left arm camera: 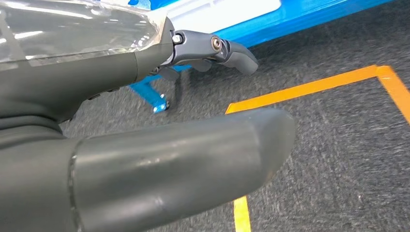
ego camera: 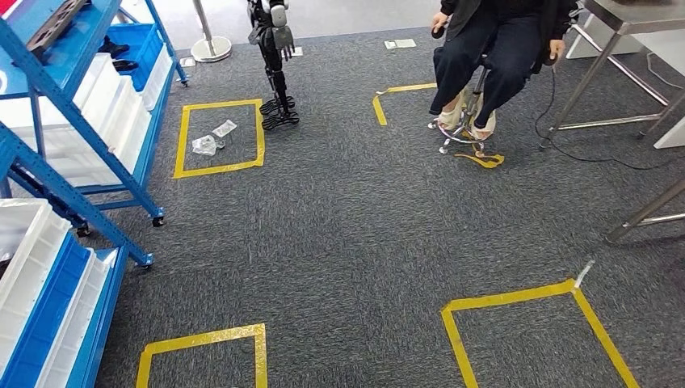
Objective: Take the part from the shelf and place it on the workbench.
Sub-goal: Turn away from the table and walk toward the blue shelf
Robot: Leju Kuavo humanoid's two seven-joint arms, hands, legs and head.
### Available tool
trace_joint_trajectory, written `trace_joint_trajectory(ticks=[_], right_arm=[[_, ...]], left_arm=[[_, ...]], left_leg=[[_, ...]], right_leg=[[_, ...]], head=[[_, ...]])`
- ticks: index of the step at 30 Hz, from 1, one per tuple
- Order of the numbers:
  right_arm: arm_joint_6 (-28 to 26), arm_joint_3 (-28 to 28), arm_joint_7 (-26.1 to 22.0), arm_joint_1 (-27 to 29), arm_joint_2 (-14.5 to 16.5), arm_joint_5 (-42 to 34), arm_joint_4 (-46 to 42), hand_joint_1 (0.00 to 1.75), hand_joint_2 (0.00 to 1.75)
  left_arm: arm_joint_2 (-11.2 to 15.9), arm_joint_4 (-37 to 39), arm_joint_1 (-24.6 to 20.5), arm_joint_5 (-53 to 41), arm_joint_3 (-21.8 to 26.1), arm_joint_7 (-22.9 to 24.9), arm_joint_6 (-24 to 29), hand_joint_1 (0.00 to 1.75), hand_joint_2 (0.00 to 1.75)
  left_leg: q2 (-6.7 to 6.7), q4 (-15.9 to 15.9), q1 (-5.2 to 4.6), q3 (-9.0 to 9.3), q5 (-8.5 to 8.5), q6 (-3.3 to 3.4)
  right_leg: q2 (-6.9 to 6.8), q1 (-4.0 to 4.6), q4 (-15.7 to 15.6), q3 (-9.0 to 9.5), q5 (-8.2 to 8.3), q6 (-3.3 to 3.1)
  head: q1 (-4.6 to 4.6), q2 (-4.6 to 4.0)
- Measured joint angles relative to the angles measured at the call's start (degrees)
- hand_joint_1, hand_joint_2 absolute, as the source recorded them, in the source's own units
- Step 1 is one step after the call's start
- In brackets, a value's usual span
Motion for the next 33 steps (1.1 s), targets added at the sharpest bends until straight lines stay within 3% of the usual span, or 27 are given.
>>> trace_joint_trajectory(ticks=[3, 5, 7, 9, 11, 13, 15, 16, 17, 18, 20, 22, 24, 26, 28, 30, 31, 32, 33], right_arm=[[0.0, 0.0, 0.0, 0.0, -0.02, 0.0, 0.0, 0.0, 0.0], [0.0, 0.0, -0.01, -0.06, -0.01, 0.02, 0.0, 0.0, 0.0], [0.0, 0.0, -0.03, -0.26, 0.02, 0.08, 0.0, 0.0, 0.0], [0.0, 0.0, -0.07, -0.57, 0.05, 0.19, -0.02, 0.0, 0.0], [0.0, 0.01, -0.15, -0.64, 0.09, 0.36, -0.05, 0.0, 0.0], [0.01, 0.02, -0.16, -0.45, 0.14, 0.51, -0.07, 0.0, 0.0], [0.02, 0.02, -0.07, -0.28, 0.15, 0.62, -0.07, 0.0, 0.0], [0.03, 0.02, -0.03, -0.23, 0.13, 0.67, -0.07, 0.0, 0.0], [0.04, 0.02, -0.02, -0.22, 0.11, 0.71, -0.07, 0.0, 0.0], [0.04, 0.02, -0.02, -0.22, 0.08, 0.74, -0.07, 0.0, 0.0], [0.05, 0.02, -0.02, -0.24, 0.06, 0.78, -0.05, 0.0, 0.0], [0.06, 0.03, -0.02, -0.34, 0.09, 0.83, -0.03, 0.0, 0.0], [0.07, 0.02, -0.01, -0.42, 0.08, 0.86, -0.03, 0.0, 0.0], [0.07, 0.02, -0.01, -0.36, 0.03, 0.87, -0.04, 0.0, 0.0], [0.07, 0.02, -0.02, -0.15, 0.01, 0.9, -0.04, 0.0, 0.0], [0.08, 0.01, -0.03, 0.02, -0.03, 0.88, -0.04, 0.0, 0.0], [0.09, 0.0, -0.06, 0.02, -0.05, 0.86, -0.04, 0.0, 0.0], [0.09, 0.0, -0.1, -0.02, -0.06, 0.82, -0.04, 0.0, 0.0], [0.1, 0.01, -0.14, -0.07, -0.04, 0.78, -0.04, 0.0, 0.0]], left_arm=[[0.0, 0.01, 0.01, -0.02, -0.02, 0.0, 0.0, 0.0, 0.0], [0.0, 0.0, 0.06, -0.02, -0.02, 0.04, 0.0, 0.0, 0.0], [0.05, -0.03, -0.01, -0.01, -0.04, 0.17, 0.01, 0.0, 0.0], [0.13, -0.07, -0.05, 0.0, -0.06, 0.26, 0.02, 0.0, 0.0], [0.14, -0.14, -0.03, 0.1, -0.05, 0.31, 0.04, 0.0, 0.0], [0.09, -0.24, -0.15, 0.31, -0.04, 0.33, 0.03, 0.0, 0.0], [0.05, -0.31, -0.11, 0.45, -0.03, 0.31, 0.01, 0.0, 0.0], [0.04, -0.32, -0.03, 0.48, -0.03, 0.31, 0.0, 0.0, 0.0], [0.04, -0.33, 0.05, 0.5, -0.02, 0.31, 0.0, 0.0, 0.0], [0.02, -0.33, 0.08, 0.5, -0.01, 0.31, 0.0, 0.0, 0.0], [-0.01, -0.36, 0.06, 0.5, -0.01, 0.3, 0.0, 0.0, 0.0], [0.0, -0.39, 0.11, 0.5, -0.01, 0.27, 0.0, 0.0, 0.0], [0.02, -0.39, 0.35, 0.5, 0.0, 0.26, 0.0, 0.0, 0.0], [0.03, -0.39, 0.52, 0.51, 0.01, 0.25, 0.0, 0.0, 0.0], [0.01, -0.39, 0.44, 0.53, 0.0, 0.23, 0.0, 0.0, 0.0], [-0.04, -0.39, 0.41, 0.51, -0.02, 0.22, 0.0, 0.0, 0.0], [-0.05, -0.39, 0.47, 0.52, -0.02, 0.22, 0.0, 0.0, 0.0], [-0.04, -0.39, 0.55, 0.54, -0.01, 0.22, 0.0, 0.0, 0.0], [-0.02, -0.39, 0.6, 0.55, -0.01, 0.22, -0.02, 0.0, 0.0]], left_leg=[[0.05, 0.26, 0.03, -0.13, 0.02, -0.03], [0.26, -0.57, 0.21, 0.34, 1.02, -0.14], [2.54, -9.05, -0.05, 4.85, 4.68, 0.24], [3.51, -16.89, -0.44, 8.82, 7.66, 1.44], [1.77, -17.42, -0.27, 8.88, 8.16, 2.55], [0.34, -17.57, -0.18, 8.81, 8.43, 3.07], [-1.38, -17.54, -0.26, 8.69, 8.53, 3.21], [-2.26, -17.51, -0.27, 8.7, 8.56, 3.2], [-3.14, -17.48, -0.24, 8.76, 8.6, 3.16], [-4.0, -17.45, -0.2, 8.84, 8.64, 3.05], [-5.52, -17.31, -0.27, 8.76, 8.74, 2.56], [-6.66, -17.31, -0.36, 8.39, 8.99, 1.79], [-7.26, -17.35, -0.19, 7.99, 9.24, 1.06], [-4.66, -15.46, -0.18, 7.0, 7.86, 0.56], [-1.03, -9.04, -0.2, 4.11, 4.05, 0.19], [0.05, -1.92, 0.01, 0.87, 1.01, -0.14], [0.21, -0.63, 0.08, 0.38, 0.87, -0.22], [0.44, -1.72, 0.14, 1.13, 1.82, -0.21], [0.98, -4.94, 0.16, 3.04, 3.43, -0.1]], right_leg=[[-0.13, 0.0, 0.0, 0.0, 0.0, 0.0], [-0.77, 0.0, 0.01, 0.04, -0.04, -0.02], [-2.78, 0.28, 0.04, 0.45, -0.48, 0.48], [-4.48, 0.51, 0.21, 0.95, -1.15, 1.49], [-2.28, 0.31, 2.65, -0.01, -2.82, 1.84], [0.96, 0.12, 9.68, -3.33, -6.11, 1.48], [1.87, 0.06, 16.38, -6.63, -8.21, 1.5], [2.0, -0.01, 16.78, -6.96, -7.85, 1.85], [2.2, -0.13, 14.83, -6.18, -6.57, 2.34], [2.77, -0.33, 10.98, -4.49, -4.71, 2.86], [5.44, -0.79, 3.41, -1.28, -1.7, 3.38], [6.75, -0.75, 0.79, -0.25, -0.78, 2.89], [5.4, -0.6, 0.71, -0.13, -0.4, 2.0], [3.99, -0.74, 0.46, -0.03, -0.07, 1.1], [2.28, -0.56, 0.35, -0.06, -0.05, 0.43], [0.39, -0.22, 0.36, -0.18, -0.14, 0.17], [-0.44, -0.11, 0.37, -0.32, -0.18, 0.12], [-1.23, -0.05, 0.37, -0.41, -0.24, 0.06], [-1.96, -0.02, 0.37, -0.41, -0.31, 0.01]], head=[[-0.02, 0.0], [-0.02, 0.0], [0.03, 0.0], [0.1, 0.0], [0.25, 0.0], [0.37, 0.0], [0.37, 0.0], [0.37, 0.01], [0.37, 0.01], [0.37, 0.01], [0.39, 0.0], [0.33, 0.0], [0.24, 0.0], [0.03, 0.0], [-0.25, 0.0], [-0.33, 0.0], [-0.33, 0.0], [-0.33, 0.0], [-0.33, 0.0]])
